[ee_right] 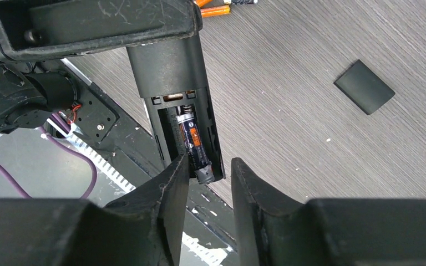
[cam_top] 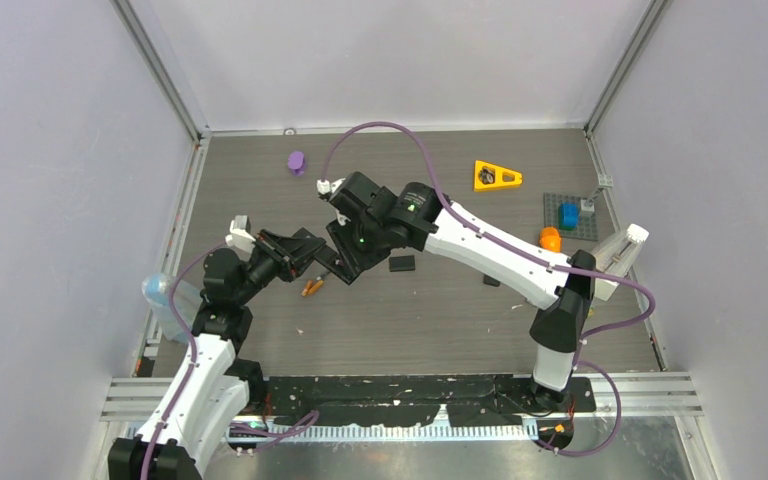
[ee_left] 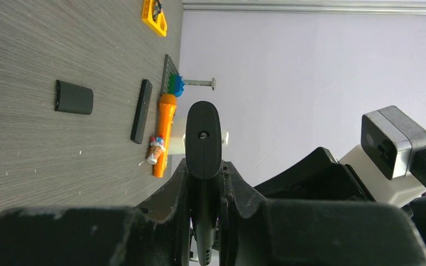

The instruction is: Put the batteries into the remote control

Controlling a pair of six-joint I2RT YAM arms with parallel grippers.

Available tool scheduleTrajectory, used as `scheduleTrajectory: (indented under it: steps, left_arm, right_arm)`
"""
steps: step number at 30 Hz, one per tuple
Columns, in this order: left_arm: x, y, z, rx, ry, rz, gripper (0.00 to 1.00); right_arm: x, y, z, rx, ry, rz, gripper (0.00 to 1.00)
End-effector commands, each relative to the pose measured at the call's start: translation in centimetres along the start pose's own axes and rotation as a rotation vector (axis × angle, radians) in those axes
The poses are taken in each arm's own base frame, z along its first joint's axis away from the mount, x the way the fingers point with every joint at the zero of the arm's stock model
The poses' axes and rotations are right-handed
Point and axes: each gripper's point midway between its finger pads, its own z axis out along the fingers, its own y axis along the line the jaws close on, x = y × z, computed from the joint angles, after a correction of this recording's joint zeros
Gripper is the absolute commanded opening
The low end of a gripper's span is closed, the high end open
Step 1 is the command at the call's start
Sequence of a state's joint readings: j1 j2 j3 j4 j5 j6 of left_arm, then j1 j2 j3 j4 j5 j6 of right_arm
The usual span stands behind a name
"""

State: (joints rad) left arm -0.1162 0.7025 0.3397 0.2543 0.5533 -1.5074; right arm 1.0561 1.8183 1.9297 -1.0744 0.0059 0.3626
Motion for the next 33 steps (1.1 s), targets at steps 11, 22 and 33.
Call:
scheduleTrajectory:
  steps: [11,22,33]
  left_arm:
    - [-0.1,-1.1,0.2,0.043,-0.001,0.037,0.0]
    - [-0.2,-1.6,0.3,0.063,0.004,0.054,0.0]
    - [-0.1,-1.7,0.3,0.065,0.01,0.052,0.0]
  right_arm:
    - [-2.2,0.7,-4.1,-0.127,-0.133,0.054,0.44]
    - [-2.1,0.4,-3.6,-0.155,-0.148,0.065,0.45]
    - [-2.7,0.1,-1.5,-0.131,-0.143,0.062,0.44]
